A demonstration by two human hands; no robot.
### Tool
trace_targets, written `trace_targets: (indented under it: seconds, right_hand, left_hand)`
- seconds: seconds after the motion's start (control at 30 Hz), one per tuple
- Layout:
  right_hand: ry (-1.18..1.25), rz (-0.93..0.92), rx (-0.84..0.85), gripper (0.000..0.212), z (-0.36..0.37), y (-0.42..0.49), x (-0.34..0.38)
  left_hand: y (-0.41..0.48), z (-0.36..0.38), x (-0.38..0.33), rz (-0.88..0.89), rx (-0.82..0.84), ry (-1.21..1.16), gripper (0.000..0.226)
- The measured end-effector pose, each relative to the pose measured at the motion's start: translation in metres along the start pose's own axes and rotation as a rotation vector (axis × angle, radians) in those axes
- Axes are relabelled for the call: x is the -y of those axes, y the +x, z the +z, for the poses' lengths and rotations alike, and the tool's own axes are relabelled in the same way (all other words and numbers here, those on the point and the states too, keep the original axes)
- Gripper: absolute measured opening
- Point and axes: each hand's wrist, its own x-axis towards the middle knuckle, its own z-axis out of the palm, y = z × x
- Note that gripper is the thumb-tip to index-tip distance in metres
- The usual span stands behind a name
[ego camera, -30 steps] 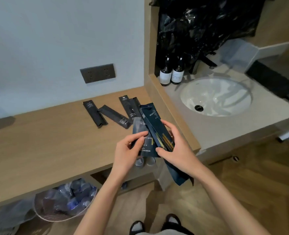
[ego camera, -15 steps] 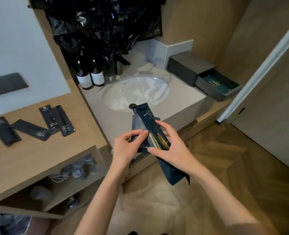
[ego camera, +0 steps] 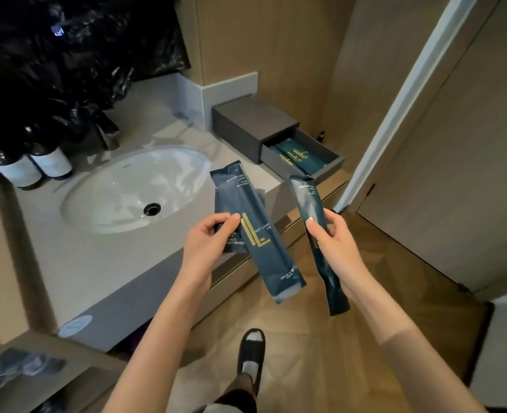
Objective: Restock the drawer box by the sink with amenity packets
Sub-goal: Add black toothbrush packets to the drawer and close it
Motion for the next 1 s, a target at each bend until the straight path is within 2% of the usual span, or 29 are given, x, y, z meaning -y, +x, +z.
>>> trace_targets:
  seconds: [0.23,0.5,0.67,0.8,1.0]
  right_hand:
    - [0.086,0.111,-0.06,0.049,-0.064,0.115,0.012]
    - [0.027,0.161,0.048,0.044,-0.106,0.244,0.035]
    - [-0.127,0.178,0.257,0.047,-0.11,0.316,0.037]
    - [-0.313,0.133,0.46,0.064,-0.1,0.366,0.038]
    - [-0.347,0.229,0.769,0.072,-0.075,0.415,0.042]
  left_hand:
    - [0.11,0.072,-0.014,0.04,-0.01,0.017,0.011]
    - [0.218,0.119,-0.049,0.047,-0.097,0.055,0.012]
    - [0.25,0.132,-0.051,0.042,-0.183,0.087,0.01]
    - [0.252,0.143,-0.043,0.039,-0.29,0.08,0.01]
    - [0.223,0.163,-0.037,0.06,-0.496,0.063,0.011]
